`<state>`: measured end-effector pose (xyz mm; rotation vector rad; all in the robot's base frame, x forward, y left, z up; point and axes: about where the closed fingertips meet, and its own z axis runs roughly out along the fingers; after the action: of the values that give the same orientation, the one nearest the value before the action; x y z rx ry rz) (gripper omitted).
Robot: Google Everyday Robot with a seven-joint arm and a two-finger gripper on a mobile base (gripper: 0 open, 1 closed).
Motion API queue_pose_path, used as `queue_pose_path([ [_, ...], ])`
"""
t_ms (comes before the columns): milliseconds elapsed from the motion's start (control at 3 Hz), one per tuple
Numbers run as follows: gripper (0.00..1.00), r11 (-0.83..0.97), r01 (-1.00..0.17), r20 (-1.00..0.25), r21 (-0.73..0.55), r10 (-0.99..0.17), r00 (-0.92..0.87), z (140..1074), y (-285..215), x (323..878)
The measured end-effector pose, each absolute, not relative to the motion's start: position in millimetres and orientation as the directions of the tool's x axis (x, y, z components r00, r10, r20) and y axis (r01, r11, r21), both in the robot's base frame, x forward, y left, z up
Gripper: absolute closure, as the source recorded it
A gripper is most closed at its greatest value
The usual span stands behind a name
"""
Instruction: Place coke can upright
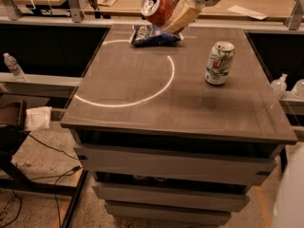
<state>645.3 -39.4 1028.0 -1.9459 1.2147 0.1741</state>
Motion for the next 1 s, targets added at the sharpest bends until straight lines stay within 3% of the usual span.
queue_pose_path([
  [667,1.0,0.115,-0.883,-0.793,-0.455,-0.503,0.343,1008.8,-22.9,627.0],
  [1000,1.0,0.226,-0.895,-0.857,-0.384,-0.447,0.255,995.8,-18.1,628.0],
])
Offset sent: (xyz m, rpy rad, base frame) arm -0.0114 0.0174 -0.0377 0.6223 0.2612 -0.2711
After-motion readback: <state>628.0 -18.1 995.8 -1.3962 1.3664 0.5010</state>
